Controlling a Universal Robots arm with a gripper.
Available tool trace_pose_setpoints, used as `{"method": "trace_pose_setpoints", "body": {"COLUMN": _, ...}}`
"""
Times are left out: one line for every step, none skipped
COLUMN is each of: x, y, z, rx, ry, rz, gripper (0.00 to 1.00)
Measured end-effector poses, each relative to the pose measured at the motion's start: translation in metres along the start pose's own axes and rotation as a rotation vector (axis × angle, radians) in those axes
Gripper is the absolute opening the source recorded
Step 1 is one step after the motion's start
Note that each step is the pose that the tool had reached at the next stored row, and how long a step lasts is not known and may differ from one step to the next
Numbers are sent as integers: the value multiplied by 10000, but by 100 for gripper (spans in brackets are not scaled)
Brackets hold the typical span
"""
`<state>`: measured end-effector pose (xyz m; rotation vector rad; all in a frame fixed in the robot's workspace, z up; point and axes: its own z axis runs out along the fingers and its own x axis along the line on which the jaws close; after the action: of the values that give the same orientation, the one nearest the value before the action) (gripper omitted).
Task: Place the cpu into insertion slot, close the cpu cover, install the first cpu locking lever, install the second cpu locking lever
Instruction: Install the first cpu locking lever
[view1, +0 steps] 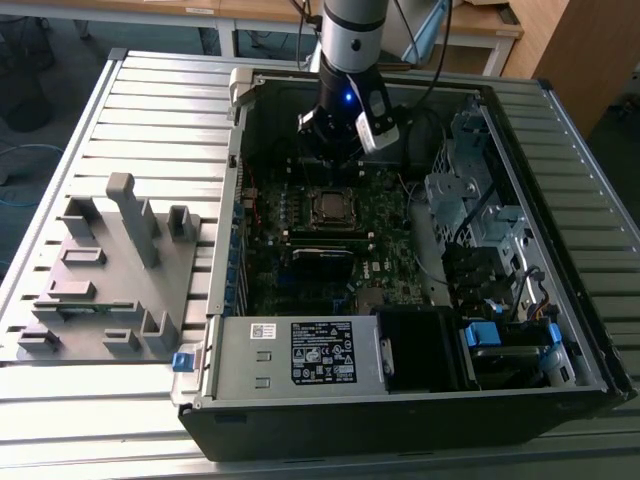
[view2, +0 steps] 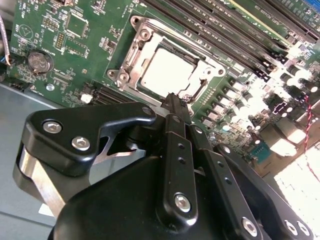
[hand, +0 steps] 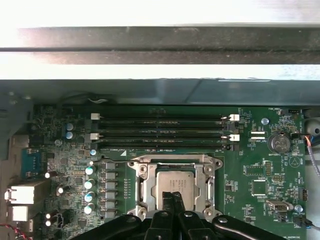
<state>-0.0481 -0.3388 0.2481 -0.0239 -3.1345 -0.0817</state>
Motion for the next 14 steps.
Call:
{"method": "trace_pose_setpoints", "body": {"x": 10, "y": 0, "z": 0, "rx": 0, "ry": 0, "rz": 0, "gripper": 10}}
{"method": "trace_pose_setpoints", "body": {"x": 23, "y": 0, "z": 1, "rx": -1, "ry": 0, "rz": 0, "gripper": 10}}
{"method": "trace_pose_setpoints", "body": {"x": 39, "y": -1, "z": 1, "rx": -1, "ry": 0, "rz": -1, "gripper": 10}}
{"method": "trace_pose_setpoints", "body": {"x": 57, "y": -1, "z": 1, "rx": 1, "ry": 0, "rz": -1, "gripper": 10}}
{"method": "trace_pose_setpoints", "body": {"x": 76, "y": -1, "z": 1, "rx": 0, "ry": 0, "rz": -1, "gripper": 10}}
{"method": "trace_pose_setpoints", "body": {"x": 96, "y": -1, "z": 2, "rx": -1, "ry": 0, "rz": 0, "gripper": 10}}
{"method": "trace_pose_setpoints", "body": {"x": 116, "y": -2, "z": 2, "rx": 0, "ry": 0, "rz": 1, "gripper": 10}}
{"method": "trace_pose_setpoints", "body": {"x": 135, "y": -2, "z": 3, "rx": 0, "ry": 0, "rz": 0, "gripper": 10}}
{"method": "trace_pose_setpoints", "body": {"x": 153, "y": -3, "z": 3, "rx": 0, "ry": 0, "rz": -1, "gripper": 10}}
{"method": "trace_pose_setpoints", "body": {"x": 172, "y": -3, "z": 4, "rx": 0, "ry": 0, "rz": -1, "gripper": 10}}
{"method": "trace_pose_setpoints", "body": {"x": 190, "y": -3, "z": 4, "rx": 0, "ry": -1, "rz": 0, "gripper": 10}}
{"method": "trace_pose_setpoints", "body": {"x": 206, "y": -3, "z": 5, "rx": 0, "ry": 0, "rz": 0, "gripper": 10}}
{"method": "trace_pose_setpoints", "body": {"x": 223, "y": -3, "z": 5, "rx": -1, "ry": -1, "rz": 1, "gripper": 10}}
{"method": "trace_pose_setpoints", "body": {"x": 242, "y": -4, "z": 5, "rx": 0, "ry": 0, "rz": 0, "gripper": 10}}
